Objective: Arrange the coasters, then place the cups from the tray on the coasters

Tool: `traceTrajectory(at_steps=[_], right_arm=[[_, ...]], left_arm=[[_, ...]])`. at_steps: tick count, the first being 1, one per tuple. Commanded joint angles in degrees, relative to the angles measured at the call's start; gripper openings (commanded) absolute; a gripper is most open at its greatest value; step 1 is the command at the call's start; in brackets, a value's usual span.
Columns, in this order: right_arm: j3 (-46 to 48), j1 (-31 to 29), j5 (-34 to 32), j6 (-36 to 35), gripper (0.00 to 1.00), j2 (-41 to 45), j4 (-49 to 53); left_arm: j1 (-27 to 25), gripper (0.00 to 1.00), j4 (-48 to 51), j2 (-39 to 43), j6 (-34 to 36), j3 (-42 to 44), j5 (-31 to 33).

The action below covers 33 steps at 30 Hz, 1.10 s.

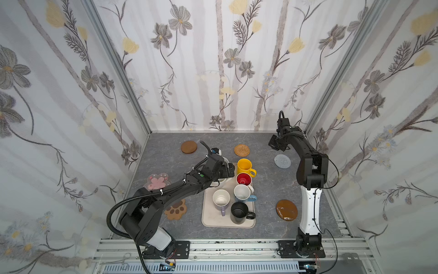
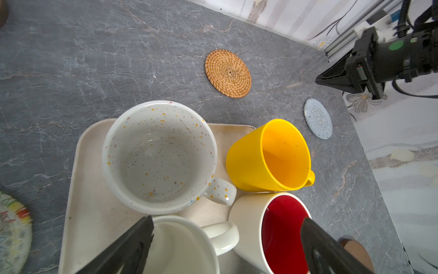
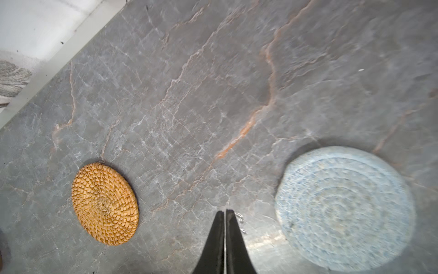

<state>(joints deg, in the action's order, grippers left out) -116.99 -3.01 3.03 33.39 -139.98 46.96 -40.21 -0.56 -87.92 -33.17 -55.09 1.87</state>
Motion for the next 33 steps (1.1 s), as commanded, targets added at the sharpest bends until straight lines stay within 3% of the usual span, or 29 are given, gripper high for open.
traceTrajectory(at_steps=[1, 5, 10, 20, 33], right_arm=[[6.5, 1.9, 1.6, 0.1, 0.07, 3.8, -4.5], [16.6, 4.6, 4.3, 1.4, 0.07, 7.9, -10.5], [20.0, 5.8, 4.6, 1.3, 0.08, 7.3, -12.4], [18.1, 6.0, 4.2, 0.2, 0.11, 3.0, -11.7], [5.8, 4.4, 3.5, -3.0, 0.11, -3.5, -1.5]], left_arm=[[0.0, 1.0, -1.5, -0.3, -0.1, 0.3, 0.3], [0.0, 1.0, -1.8, -0.4, -0.1, 0.3, 0.1], [0.1, 1.0, -2.0, -0.7, -0.1, 0.3, -0.3], [0.1, 1.0, -1.9, -1.6, 0.0, 0.0, -0.3], [0.1, 1.0, -2.0, -2.5, 0.0, -0.5, -0.9]])
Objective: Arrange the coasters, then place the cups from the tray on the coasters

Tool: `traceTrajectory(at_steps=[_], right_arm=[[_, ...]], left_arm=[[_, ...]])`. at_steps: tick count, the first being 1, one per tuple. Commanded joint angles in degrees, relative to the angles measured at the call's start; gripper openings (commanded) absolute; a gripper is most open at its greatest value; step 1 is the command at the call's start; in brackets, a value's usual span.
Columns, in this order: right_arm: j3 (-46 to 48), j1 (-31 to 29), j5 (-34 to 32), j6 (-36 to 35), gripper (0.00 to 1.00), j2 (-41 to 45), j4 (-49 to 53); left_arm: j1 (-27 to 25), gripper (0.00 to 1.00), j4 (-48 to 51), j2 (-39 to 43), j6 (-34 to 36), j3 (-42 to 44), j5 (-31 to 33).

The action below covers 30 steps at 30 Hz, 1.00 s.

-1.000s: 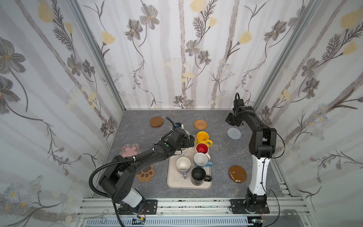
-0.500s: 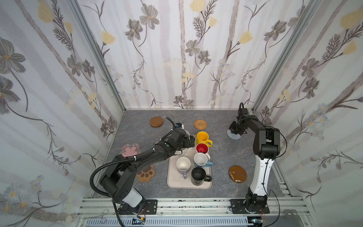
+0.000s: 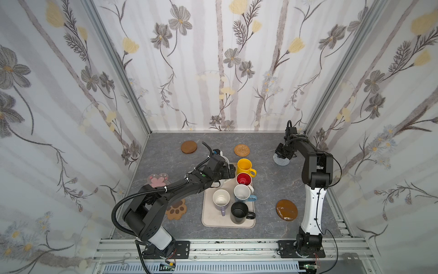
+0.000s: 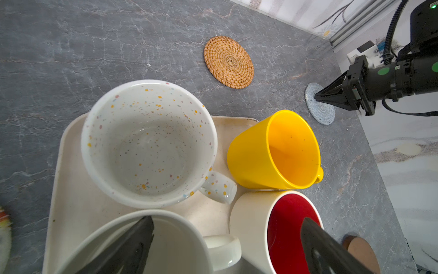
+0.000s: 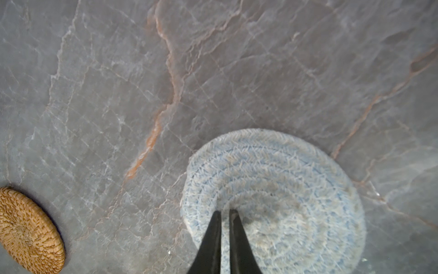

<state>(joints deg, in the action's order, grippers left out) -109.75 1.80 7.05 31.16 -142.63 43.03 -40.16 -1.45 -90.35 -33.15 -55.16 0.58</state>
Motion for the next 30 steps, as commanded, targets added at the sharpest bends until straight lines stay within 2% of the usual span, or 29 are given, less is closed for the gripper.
traceTrajectory(at_steps=[1, 24, 26, 30], right_arm=[[-2.0, -0.7, -0.5, -0.7, 0.11, -1.2, 2.6], [-9.2, -4.9, -1.0, 0.7, 0.09, -3.4, 5.2], [-7.5, -4.8, -0.2, 2.3, 0.09, -1.7, 3.9], [3.9, -4.0, 3.4, 8.5, 0.14, 6.0, -7.4]], left_arm=[[0.1, 1.0, -1.1, 0.1, 0.0, -0.4, 0.4], [0.0, 1.0, -1.4, 7.8, -0.9, 1.0, 1.5], [0.1, 1.0, -1.4, 8.0, -1.0, 1.0, 1.4], [0.1, 1.0, -1.4, 8.2, -1.2, 0.7, 0.9]])
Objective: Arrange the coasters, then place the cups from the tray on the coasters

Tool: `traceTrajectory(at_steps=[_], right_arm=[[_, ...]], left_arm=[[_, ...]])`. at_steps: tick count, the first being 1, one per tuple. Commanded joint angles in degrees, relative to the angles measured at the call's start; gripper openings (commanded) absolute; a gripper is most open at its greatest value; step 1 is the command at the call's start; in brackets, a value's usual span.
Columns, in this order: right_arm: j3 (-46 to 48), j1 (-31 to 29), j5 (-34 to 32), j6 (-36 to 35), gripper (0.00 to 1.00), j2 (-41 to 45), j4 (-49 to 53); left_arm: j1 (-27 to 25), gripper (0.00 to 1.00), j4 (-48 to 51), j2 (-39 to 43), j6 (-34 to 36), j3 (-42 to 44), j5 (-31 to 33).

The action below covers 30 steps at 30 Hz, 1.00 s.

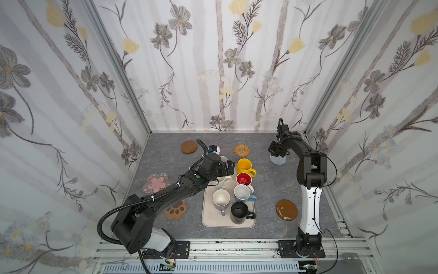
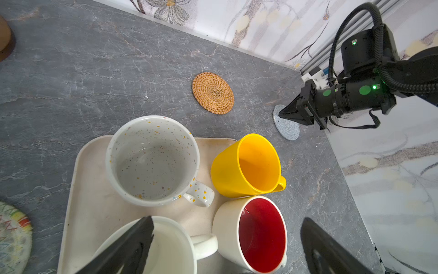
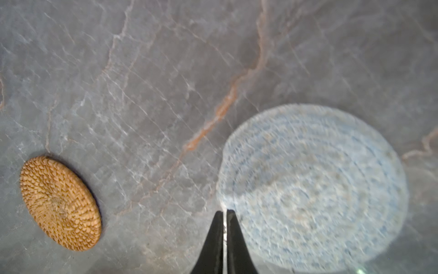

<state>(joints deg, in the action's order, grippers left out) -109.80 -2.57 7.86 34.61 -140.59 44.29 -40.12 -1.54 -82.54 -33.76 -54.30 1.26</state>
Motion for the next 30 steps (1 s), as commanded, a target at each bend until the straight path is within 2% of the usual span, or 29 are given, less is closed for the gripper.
traceTrajectory(at_steps=[1, 4, 8, 13, 16, 30], right_arm=[[5.8, 0.8, 2.6, 5.9, 0.21, 5.4, -10.2], [7.0, 1.5, 3.7, 6.4, 0.46, 6.2, -10.7], [8.4, 2.3, 5.9, 6.2, 0.65, 6.1, -11.3], [10.4, 2.7, 6.5, 6.5, 0.83, 6.5, -13.9], [10.3, 2.9, 6.9, 6.8, 0.99, 6.3, -14.7], [8.6, 2.2, 6.1, 10.6, 1.0, 2.7, -16.5]], left_arm=[[0.0, 1.0, -1.3, 0.6, -0.6, -0.2, 0.0], [0.0, 1.0, -1.4, 1.1, -0.9, 0.3, -0.3], [-0.1, 1.0, -1.3, 1.7, -1.3, 0.8, -0.6], [-0.1, 1.0, -1.2, 2.3, -1.9, 1.0, -0.9], [-0.1, 1.0, -1.1, 2.5, -2.2, 0.9, -1.1], [-0.1, 1.0, -0.7, 3.1, -2.7, -0.2, -1.2]])
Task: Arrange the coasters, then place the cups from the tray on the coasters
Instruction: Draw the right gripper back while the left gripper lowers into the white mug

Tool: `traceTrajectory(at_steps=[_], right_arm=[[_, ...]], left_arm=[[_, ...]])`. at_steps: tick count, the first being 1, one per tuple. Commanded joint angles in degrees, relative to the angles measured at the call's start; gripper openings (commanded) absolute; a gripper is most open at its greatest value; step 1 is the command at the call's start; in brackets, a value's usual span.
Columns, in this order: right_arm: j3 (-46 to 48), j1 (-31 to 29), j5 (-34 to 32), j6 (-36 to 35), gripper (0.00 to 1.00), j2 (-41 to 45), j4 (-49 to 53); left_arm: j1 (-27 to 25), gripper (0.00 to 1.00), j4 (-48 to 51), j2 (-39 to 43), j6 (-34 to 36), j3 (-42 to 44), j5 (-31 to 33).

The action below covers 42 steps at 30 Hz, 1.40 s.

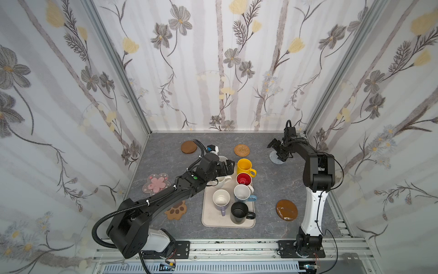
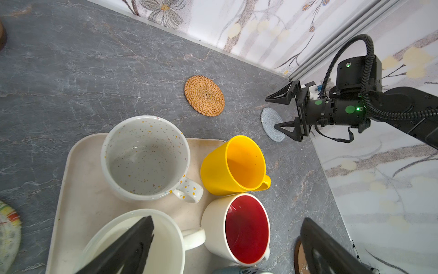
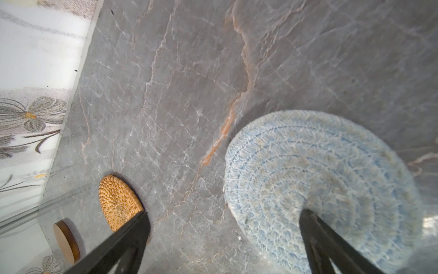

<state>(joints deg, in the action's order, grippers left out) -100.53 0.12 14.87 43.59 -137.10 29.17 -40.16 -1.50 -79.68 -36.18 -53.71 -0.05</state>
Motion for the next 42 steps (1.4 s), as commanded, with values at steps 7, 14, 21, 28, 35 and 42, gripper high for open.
traceTrajectory(at_steps=[7, 14, 21, 28, 35, 42], right_arm=[[-3.6, -2.5, 0.9, 1.9, 1.0, -2.8, -1.2], [-6.8, -5.4, 1.9, 2.6, 1.0, -5.1, -0.9], [-11.4, -8.8, 3.3, 4.4, 1.0, -8.1, -0.9], [-14.5, -11.0, 4.1, 5.9, 1.0, -10.0, -1.7], [-16.0, -12.2, 4.4, 6.9, 1.0, -10.8, -2.4], [-18.8, -11.8, 1.7, 5.4, 1.0, -9.1, -0.7]], left_arm=[[0.1, 1.0, 0.0, 0.0, 0.3, -2.2, 0.4], [0.3, 1.0, 0.4, 1.0, 0.3, -1.4, 1.4], [0.6, 1.0, 0.4, 2.3, -0.1, 0.8, 2.0], [0.7, 1.0, 0.2, 4.5, -0.4, 4.5, 3.4], [1.3, 1.0, 0.1, 6.8, -0.2, 6.7, 4.5], [1.6, 1.0, 0.2, 7.3, -0.2, 7.2, 4.7]])
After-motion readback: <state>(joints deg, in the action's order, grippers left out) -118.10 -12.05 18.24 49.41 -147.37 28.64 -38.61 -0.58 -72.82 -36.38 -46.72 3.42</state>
